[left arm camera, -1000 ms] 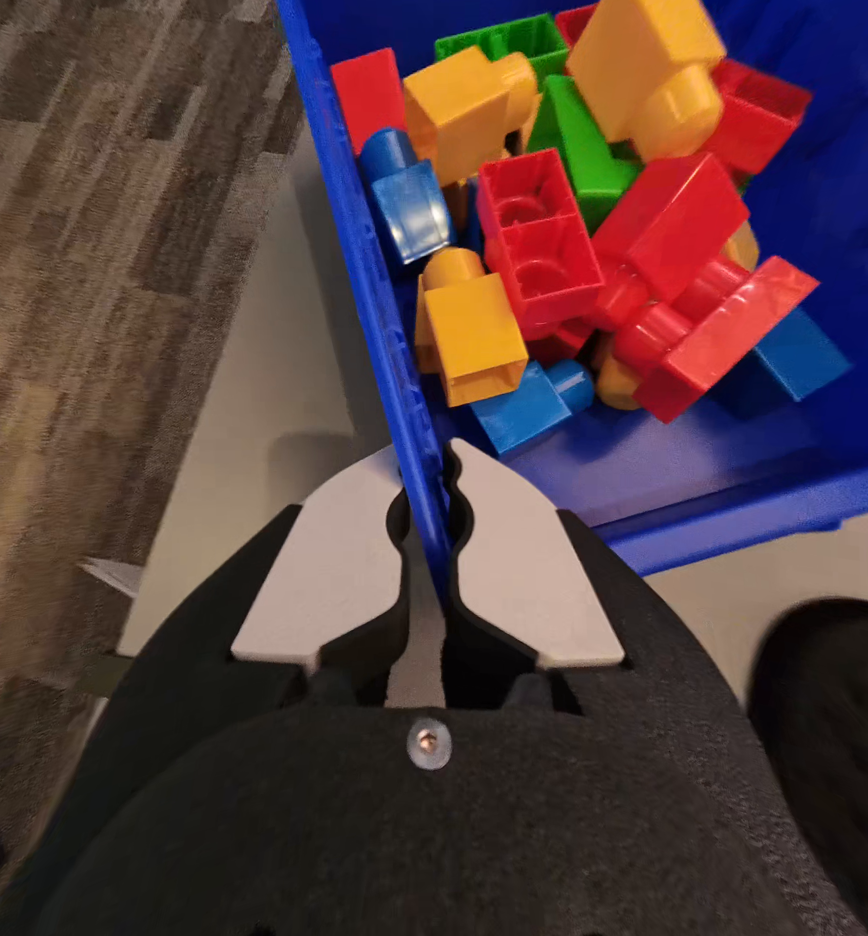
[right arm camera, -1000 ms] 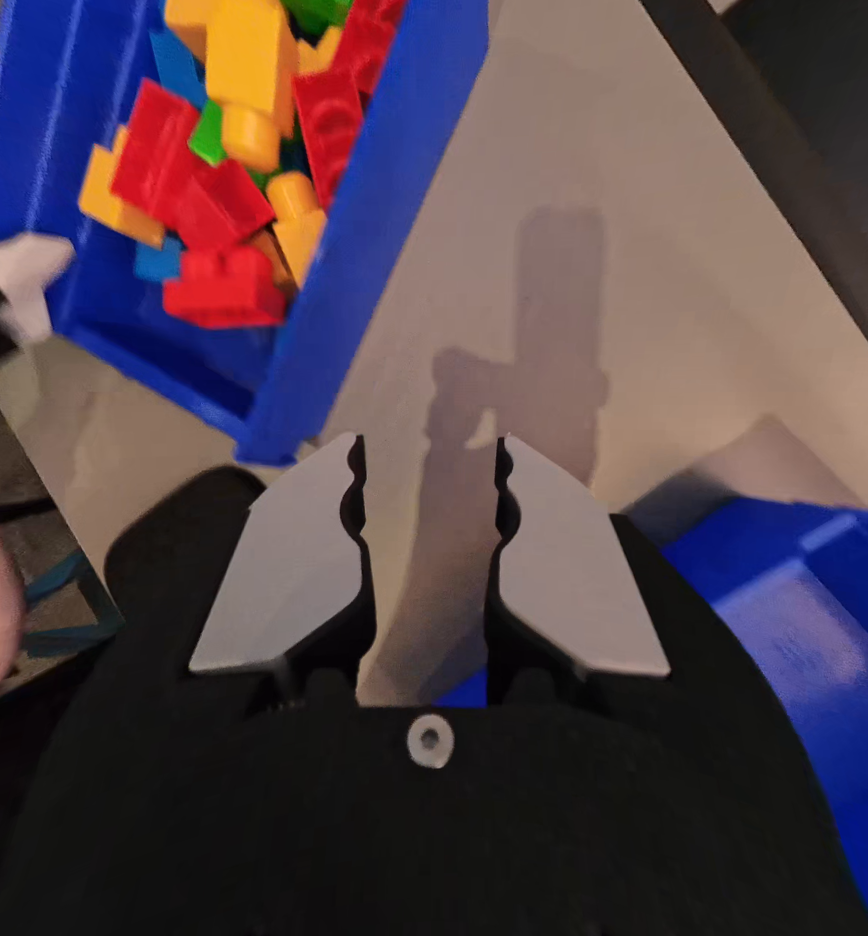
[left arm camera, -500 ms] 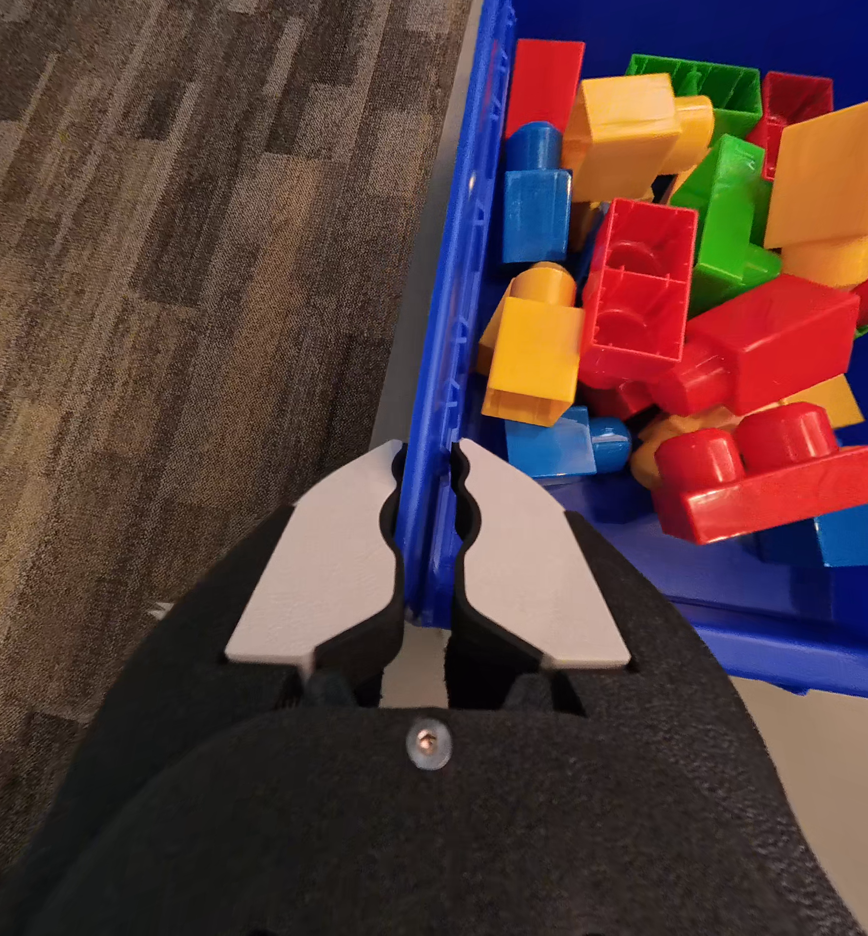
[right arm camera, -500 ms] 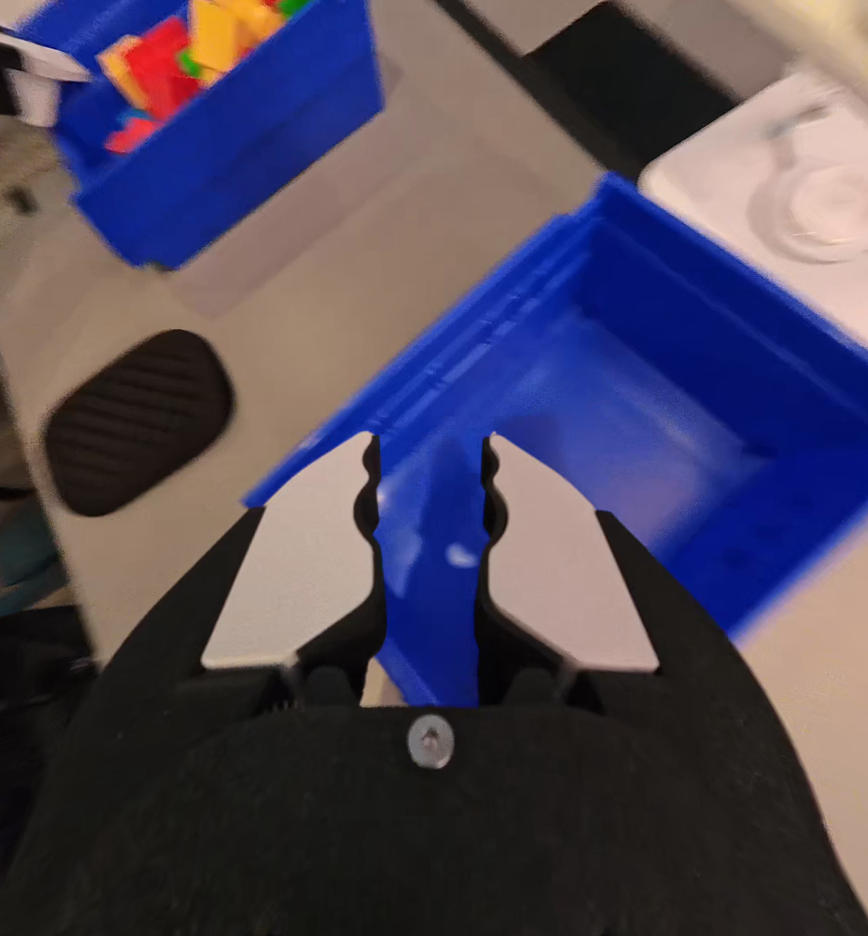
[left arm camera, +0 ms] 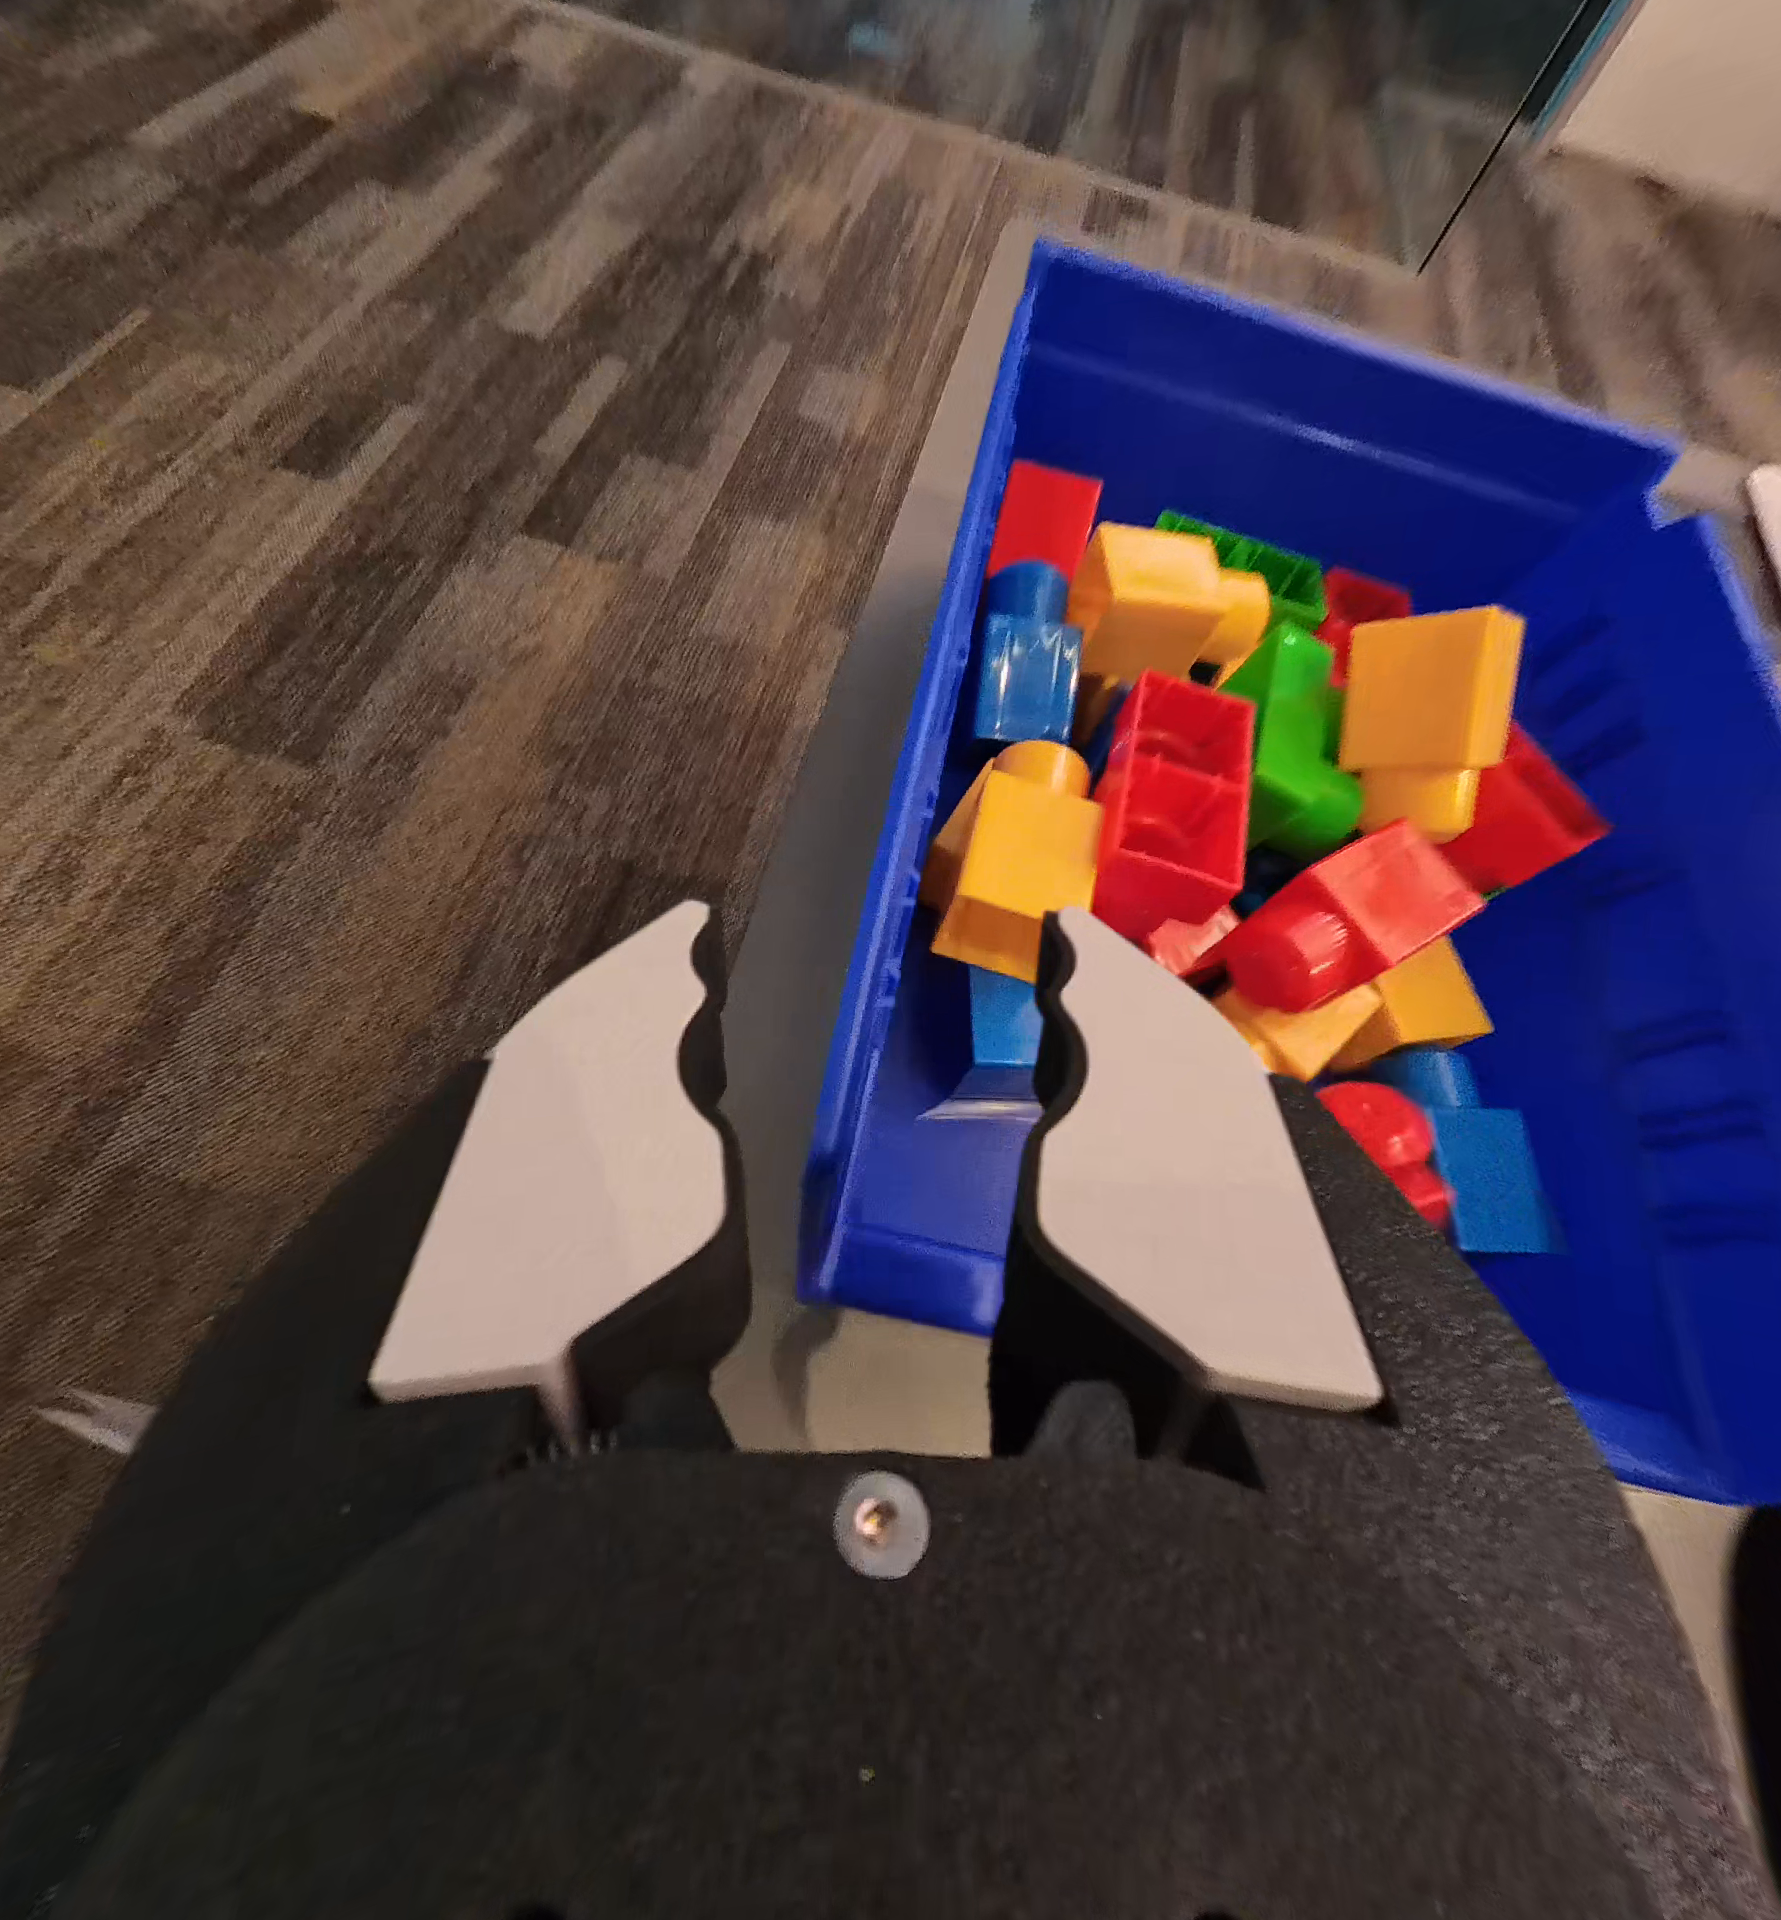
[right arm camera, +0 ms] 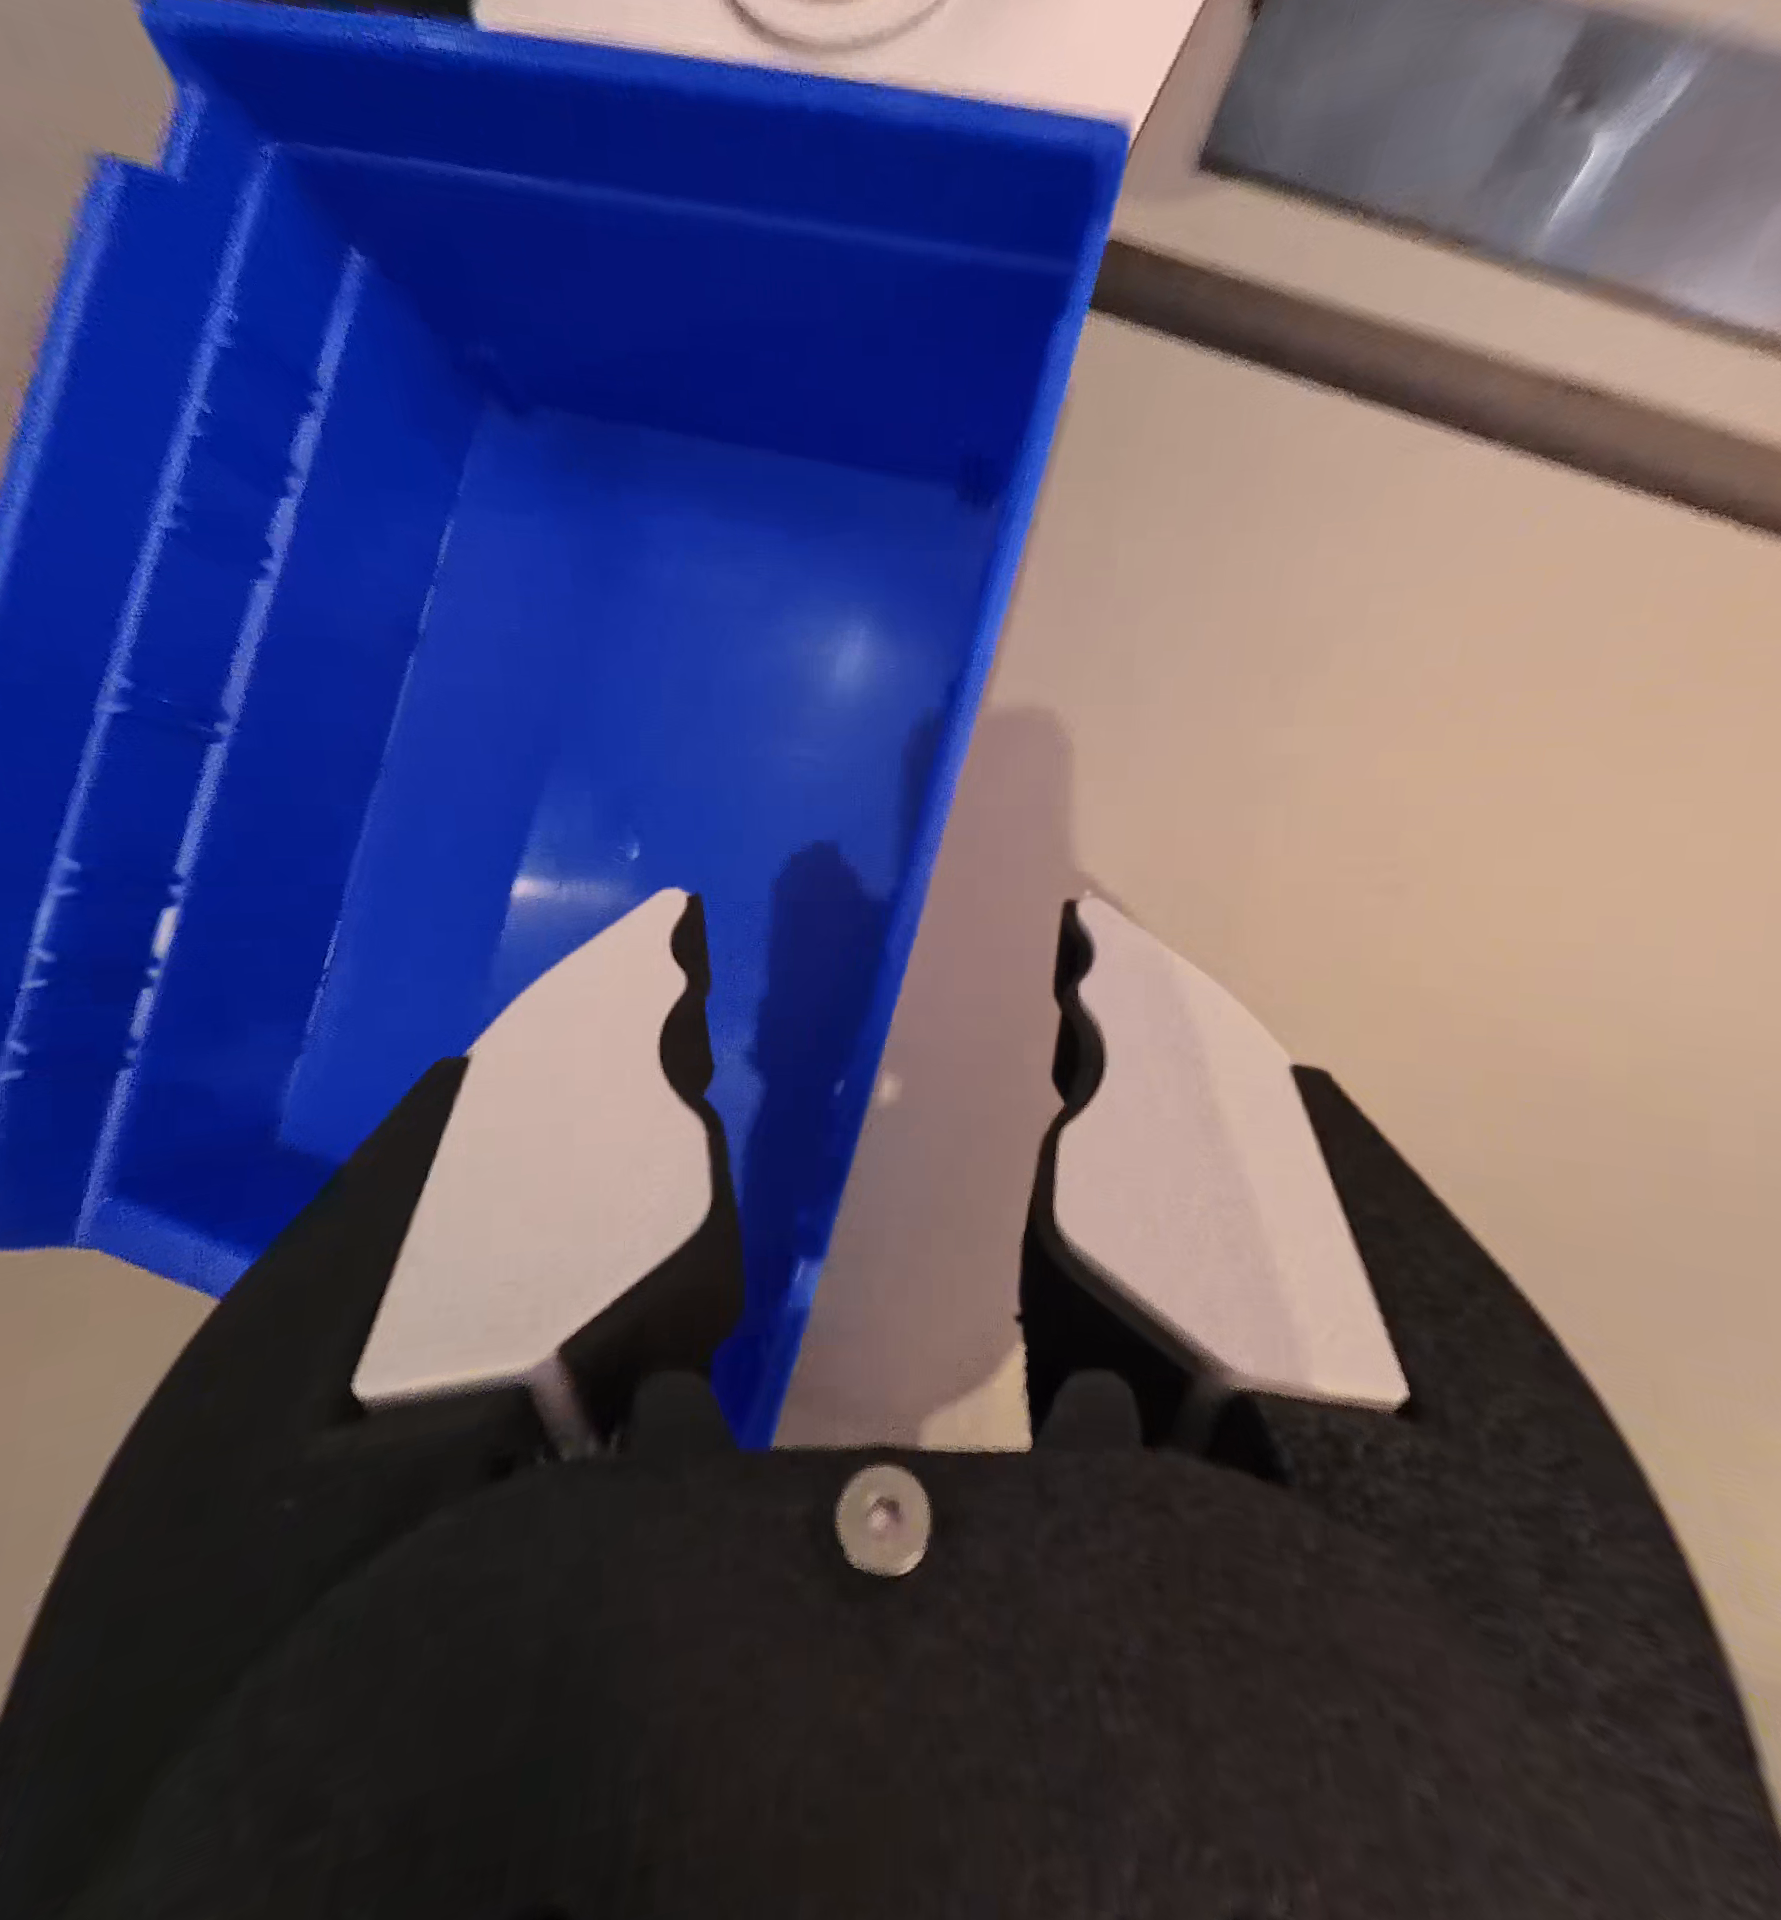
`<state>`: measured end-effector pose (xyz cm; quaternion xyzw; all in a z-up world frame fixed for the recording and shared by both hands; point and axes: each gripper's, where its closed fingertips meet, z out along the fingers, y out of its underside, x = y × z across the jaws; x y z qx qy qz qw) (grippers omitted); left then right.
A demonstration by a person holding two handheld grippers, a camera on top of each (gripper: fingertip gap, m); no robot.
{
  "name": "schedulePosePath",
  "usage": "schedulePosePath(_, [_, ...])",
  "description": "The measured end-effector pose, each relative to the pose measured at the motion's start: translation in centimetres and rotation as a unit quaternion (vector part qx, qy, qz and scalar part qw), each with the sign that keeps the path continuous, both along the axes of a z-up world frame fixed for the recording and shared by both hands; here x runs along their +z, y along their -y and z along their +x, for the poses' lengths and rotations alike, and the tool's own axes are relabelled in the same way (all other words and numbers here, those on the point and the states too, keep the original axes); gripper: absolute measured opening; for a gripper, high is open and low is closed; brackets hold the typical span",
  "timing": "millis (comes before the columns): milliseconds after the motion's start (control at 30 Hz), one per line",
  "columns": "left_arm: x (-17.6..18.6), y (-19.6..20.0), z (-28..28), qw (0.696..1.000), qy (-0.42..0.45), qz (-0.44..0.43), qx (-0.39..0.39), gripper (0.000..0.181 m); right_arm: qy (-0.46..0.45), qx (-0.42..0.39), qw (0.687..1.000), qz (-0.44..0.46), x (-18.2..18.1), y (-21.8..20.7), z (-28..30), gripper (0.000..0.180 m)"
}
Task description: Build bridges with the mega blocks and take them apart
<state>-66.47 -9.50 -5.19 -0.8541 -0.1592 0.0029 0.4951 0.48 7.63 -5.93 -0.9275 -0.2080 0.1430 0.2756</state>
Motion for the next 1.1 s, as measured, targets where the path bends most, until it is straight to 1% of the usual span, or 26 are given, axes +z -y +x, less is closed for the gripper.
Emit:
schedulePosePath(100, [1.5,0.6,0.3,1.0,0.007,0.027,0.0,0.052,0.067,0.0,0.996,-0.056,-3.2,-0.3,-0.2,0.062])
schedulePosePath(167, [1.8,1.1,0.1,1.0,0.0,0.02,0.004,0.052,0.103,0.004,0.991,-0.091,-4.8,-0.2,-0.4,0.046])
schedulePosePath(233, [1.9,1.4,0.0,1.0,-0.008,0.012,0.006,0.051,0.143,0.007,0.982,-0.121,-6.0,0.0,-0.4,0.038])
schedulePosePath(300, [1.9,1.8,0.0,1.0,-0.01,0.004,0.007,0.051,0.193,0.005,0.972,-0.131,-6.6,-0.2,0.4,0.023])
schedulePosePath(333, [1.9,2.0,0.2,1.0,-0.008,0.003,0.005,0.051,0.181,0.006,0.974,-0.138,-6.6,-0.2,0.1,0.019])
schedulePosePath(400, [1.9,2.3,0.3,1.0,-0.004,0.004,0.003,0.051,0.113,-0.008,0.978,-0.173,-6.6,0.0,-0.8,0.007])
schedulePosePath(433, [1.9,2.4,0.3,1.0,-0.004,0.006,0.003,0.05,0.087,-0.016,0.979,-0.184,-6.6,-0.1,-0.8,0.007])
schedulePosePath(533, [1.9,2.7,0.4,1.0,0.0,0.015,0.004,0.05,0.103,-0.025,0.978,-0.178,-6.6,-0.5,0.7,0.006])
schedulePosePath(600, [1.9,2.9,0.5,1.0,0.005,0.019,0.002,0.049,0.085,-0.028,0.979,-0.186,-6.6,-0.5,1.5,0.006])
schedulePosePath(733, [1.6,3.2,1.0,1.0,0.002,0.013,0.0,0.049,0.081,-0.045,0.977,-0.191,-6.6,-0.6,4.8,0.005])
schedulePosePath(933, [1.8,3.9,1.6,1.0,-0.013,0.012,0.003,0.048,0.078,-0.066,0.976,-0.192,-6.7,-0.6,12.3,0.005])
schedulePosePath(1100, [2.4,4.0,1.8,1.0,-0.017,0.014,0.01,0.048,0.075,-0.095,0.973,-0.198,-6.8,0.8,20.4,0.005])
